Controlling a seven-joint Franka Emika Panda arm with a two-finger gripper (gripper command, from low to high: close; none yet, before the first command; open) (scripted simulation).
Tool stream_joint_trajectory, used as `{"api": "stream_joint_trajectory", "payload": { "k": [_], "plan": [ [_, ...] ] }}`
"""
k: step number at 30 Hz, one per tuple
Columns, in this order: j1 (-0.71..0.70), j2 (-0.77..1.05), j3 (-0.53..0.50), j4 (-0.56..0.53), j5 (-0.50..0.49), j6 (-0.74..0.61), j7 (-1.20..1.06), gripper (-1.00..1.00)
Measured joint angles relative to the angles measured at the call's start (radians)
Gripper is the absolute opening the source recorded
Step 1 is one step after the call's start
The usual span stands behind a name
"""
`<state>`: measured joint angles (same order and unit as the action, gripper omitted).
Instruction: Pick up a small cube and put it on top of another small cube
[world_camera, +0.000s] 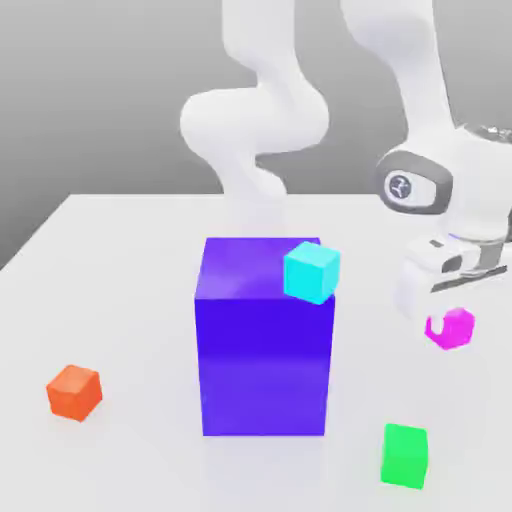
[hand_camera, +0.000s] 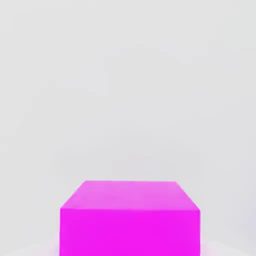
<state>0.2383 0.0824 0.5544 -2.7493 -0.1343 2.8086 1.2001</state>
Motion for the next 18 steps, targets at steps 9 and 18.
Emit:
{"api": "stream_joint_trajectory", "payload": {
  "k": [9, 18],
  "plan": [
    [-0.092, 0.021, -0.023, 0.069, -0.008, -0.060, -0.339, -1.00],
    [-0.190, 0.035, -0.038, 0.137, -0.006, -0.118, -0.684, -1.00]
  ]
}}
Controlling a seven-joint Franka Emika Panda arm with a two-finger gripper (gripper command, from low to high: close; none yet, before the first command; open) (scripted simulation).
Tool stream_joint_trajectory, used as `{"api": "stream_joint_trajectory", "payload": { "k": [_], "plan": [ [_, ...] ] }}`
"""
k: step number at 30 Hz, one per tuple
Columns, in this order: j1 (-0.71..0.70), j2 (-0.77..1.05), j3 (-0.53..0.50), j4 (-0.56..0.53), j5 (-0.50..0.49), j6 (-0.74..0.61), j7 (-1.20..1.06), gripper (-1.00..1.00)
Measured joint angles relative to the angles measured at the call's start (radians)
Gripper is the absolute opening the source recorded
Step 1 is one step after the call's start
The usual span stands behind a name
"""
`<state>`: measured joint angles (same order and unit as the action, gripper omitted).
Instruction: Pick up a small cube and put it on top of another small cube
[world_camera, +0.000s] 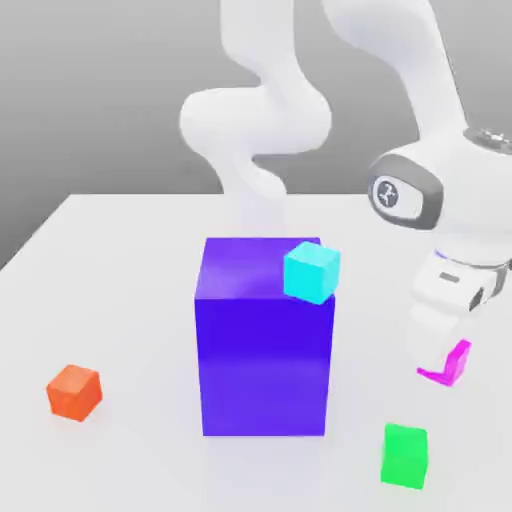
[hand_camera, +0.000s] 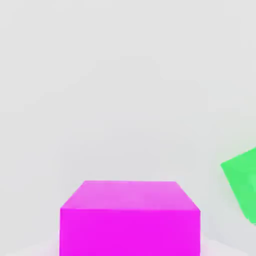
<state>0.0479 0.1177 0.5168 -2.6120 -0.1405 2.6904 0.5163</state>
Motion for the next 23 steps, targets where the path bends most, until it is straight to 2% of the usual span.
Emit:
{"api": "stream_joint_trajectory", "payload": {
  "k": [14, 19, 20, 23],
  "plan": [
    [-0.151, 0.001, -0.013, 0.104, 0.028, -0.085, -0.555, -1.00],
    [-0.107, 0.145, -0.094, 0.125, -0.119, 0.024, -0.493, -1.00],
    [-0.091, 0.173, -0.117, 0.128, -0.148, 0.047, -0.472, 1.00],
    [-0.091, 0.173, -0.117, 0.128, -0.148, 0.047, -0.472, 1.00]
  ]
}}
